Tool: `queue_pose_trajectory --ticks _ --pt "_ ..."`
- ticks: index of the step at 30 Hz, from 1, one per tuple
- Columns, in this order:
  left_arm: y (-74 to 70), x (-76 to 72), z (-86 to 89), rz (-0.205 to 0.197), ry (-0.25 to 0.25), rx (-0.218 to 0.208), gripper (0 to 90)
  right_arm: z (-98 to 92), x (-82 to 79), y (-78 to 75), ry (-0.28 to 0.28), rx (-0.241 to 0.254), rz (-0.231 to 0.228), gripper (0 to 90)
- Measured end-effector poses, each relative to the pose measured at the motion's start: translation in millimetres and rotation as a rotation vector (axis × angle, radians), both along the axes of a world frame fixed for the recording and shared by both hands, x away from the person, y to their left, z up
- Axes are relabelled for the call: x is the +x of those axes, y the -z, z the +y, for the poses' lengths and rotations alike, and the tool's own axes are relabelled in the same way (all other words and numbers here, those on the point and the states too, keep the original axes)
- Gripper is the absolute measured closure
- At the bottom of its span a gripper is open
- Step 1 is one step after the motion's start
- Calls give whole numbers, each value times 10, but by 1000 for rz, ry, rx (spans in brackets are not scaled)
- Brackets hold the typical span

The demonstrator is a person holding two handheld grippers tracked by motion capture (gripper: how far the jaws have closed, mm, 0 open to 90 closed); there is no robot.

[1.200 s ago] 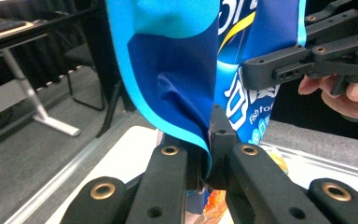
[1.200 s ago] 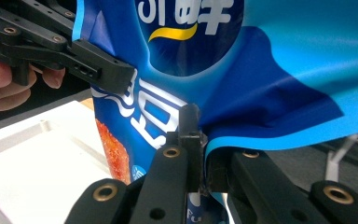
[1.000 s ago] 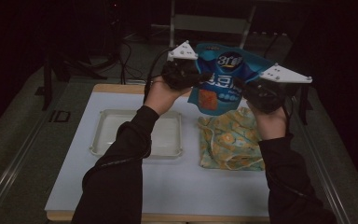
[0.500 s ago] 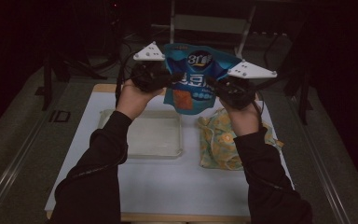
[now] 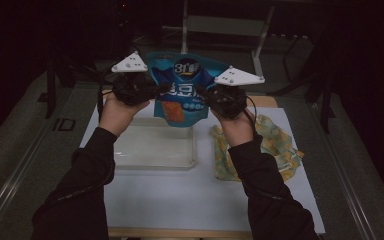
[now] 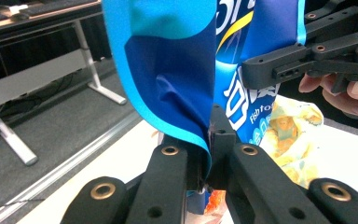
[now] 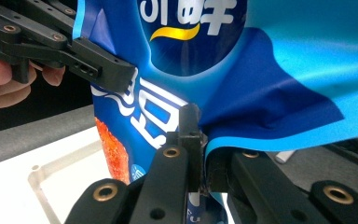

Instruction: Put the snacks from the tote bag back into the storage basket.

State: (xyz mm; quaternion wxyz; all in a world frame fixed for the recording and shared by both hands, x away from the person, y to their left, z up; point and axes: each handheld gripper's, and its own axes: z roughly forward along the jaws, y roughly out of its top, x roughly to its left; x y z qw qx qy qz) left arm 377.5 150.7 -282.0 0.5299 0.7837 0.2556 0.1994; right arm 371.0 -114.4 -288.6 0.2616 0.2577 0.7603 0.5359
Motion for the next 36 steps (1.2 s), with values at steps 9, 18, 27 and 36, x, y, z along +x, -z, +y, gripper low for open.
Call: queue_pose_trajectory --ticks 9,18,27,36 --pt "42 -98 287 7 -44 8 883 295 17 42 -41 -6 13 879" --pt "131 -165 484 5 -70 14 883 519 21 108 -72 -14 15 878" --pt "423 -133 597 32 -81 1 883 636 79 340 -81 -24 54 878" --pt "805 -56 677 80 -84 -10 883 731 163 690 -80 -36 101 879"
